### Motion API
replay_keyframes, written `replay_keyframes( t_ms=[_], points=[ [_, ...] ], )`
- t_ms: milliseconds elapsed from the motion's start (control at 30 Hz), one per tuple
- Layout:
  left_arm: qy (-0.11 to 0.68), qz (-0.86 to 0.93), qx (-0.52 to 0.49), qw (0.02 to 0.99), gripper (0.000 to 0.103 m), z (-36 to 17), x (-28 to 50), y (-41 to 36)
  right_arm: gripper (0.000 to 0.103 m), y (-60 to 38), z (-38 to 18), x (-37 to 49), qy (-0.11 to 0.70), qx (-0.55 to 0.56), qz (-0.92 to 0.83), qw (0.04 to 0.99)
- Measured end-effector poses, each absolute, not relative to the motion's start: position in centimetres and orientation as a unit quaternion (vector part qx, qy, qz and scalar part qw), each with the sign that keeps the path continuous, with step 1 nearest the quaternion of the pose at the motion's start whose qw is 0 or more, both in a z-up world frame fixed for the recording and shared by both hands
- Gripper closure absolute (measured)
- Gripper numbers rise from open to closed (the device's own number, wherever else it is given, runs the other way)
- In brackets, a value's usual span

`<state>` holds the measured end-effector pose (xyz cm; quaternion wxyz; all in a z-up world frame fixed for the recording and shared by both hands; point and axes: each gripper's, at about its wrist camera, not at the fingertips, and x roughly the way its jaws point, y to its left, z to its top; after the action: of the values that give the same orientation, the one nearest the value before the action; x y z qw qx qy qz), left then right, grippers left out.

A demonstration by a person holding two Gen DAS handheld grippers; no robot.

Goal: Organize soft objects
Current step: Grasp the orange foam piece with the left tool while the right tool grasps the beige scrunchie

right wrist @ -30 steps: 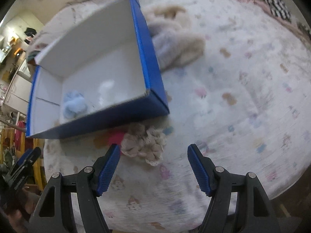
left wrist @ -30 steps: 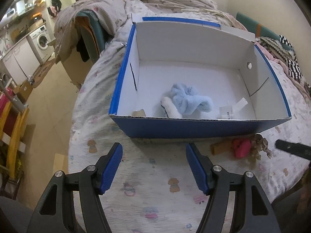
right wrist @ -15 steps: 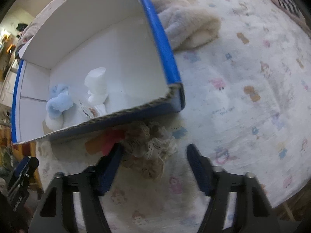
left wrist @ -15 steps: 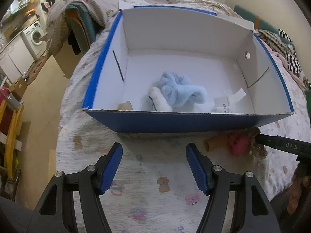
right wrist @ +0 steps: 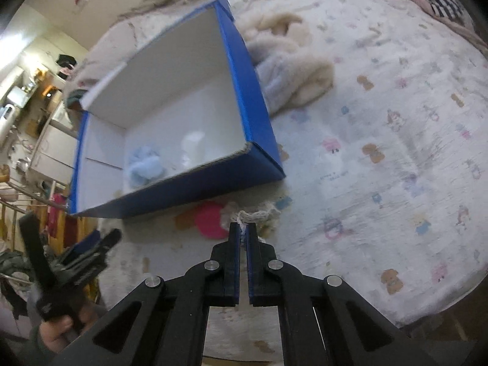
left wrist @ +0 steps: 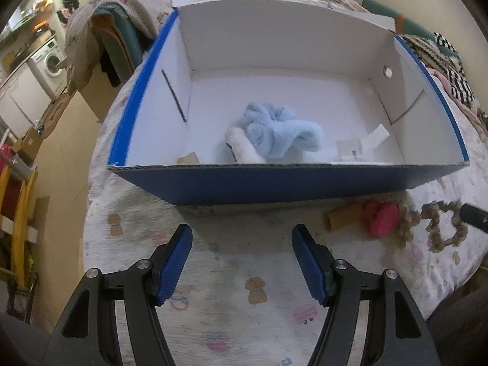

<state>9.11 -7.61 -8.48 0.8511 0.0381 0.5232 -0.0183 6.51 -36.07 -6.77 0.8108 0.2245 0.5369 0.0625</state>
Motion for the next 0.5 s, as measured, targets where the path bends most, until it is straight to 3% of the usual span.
replay_keyframes(
  t_ms=[267,500],
  points=[
    [0.533,-0.046,0.026,0.845,0.038,-9.2,9.0,-8.0,0.098,-36.8,-3.7,5.1,0.484,0.239,0.062,0.84],
    [0.56,-0.091,0.058,0.821,0.038,-11.7,10.5,-11.9,0.098,-36.7,-4.8,5.8,0.499,0.251,0.058,0.828]
  ],
)
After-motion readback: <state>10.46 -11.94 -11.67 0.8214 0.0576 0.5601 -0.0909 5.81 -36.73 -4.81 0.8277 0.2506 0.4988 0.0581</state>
